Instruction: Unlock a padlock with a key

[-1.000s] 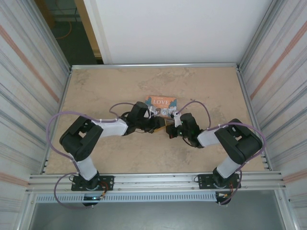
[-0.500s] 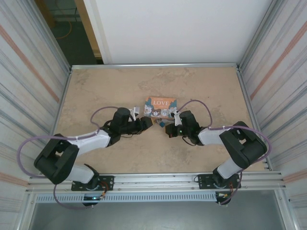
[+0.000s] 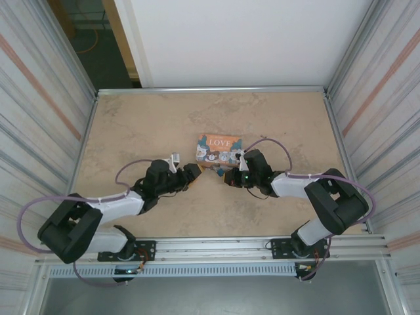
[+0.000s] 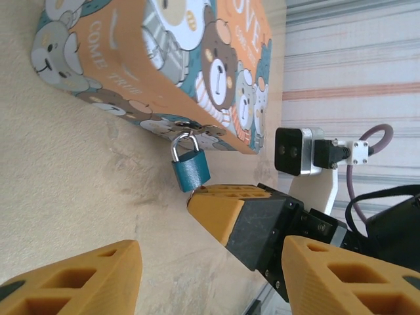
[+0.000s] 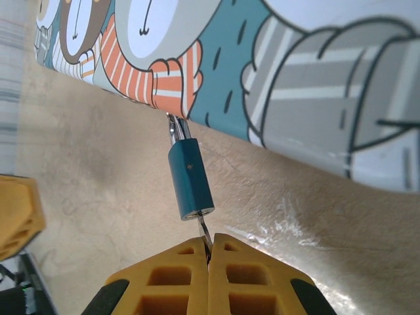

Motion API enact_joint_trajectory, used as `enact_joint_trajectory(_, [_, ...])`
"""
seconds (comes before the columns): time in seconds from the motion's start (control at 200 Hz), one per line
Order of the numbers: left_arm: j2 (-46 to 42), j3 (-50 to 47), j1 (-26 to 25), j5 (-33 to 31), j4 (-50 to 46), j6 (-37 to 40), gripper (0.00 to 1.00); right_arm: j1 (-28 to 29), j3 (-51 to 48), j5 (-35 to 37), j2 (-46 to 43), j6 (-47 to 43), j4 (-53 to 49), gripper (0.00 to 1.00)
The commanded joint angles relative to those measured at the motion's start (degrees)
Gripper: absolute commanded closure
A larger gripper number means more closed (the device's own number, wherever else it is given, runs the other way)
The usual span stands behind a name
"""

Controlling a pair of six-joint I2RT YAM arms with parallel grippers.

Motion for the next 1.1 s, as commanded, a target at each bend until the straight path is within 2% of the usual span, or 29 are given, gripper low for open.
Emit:
enact_joint_trajectory(0.0, [3.09,-0.95,0.13,0.95,8.84,-5.41,0.42,0.92,1.43,-1.88,-1.04,6.89,1.35,1.00])
enact_joint_trajectory(0.115, [6.69,-0.83,-0.11,1.76,13.75,-6.89,0.44,1.37,1.69,-1.39,-1.16,9.26,1.72,1.00])
enact_joint_trajectory(0.391, [12.56,1.73,-1.37,1.47,15.88,-7.03,0.46,1.76,2.31,-1.12,-1.59,10.40,0.96,1.00])
enact_joint_trajectory(0.857, [22.86,4.48,-2.97,1.68,26.03,-11.98,0.50,1.79,2.59,-0.68,-2.33,10.56,0.19,1.00])
enact_joint_trajectory(1.097, [26.59,5.87,-3.44,1.06,27.95,-13.00,0.51,1.80,2.75,-0.43,-2.50,11.05,0.22,1.00])
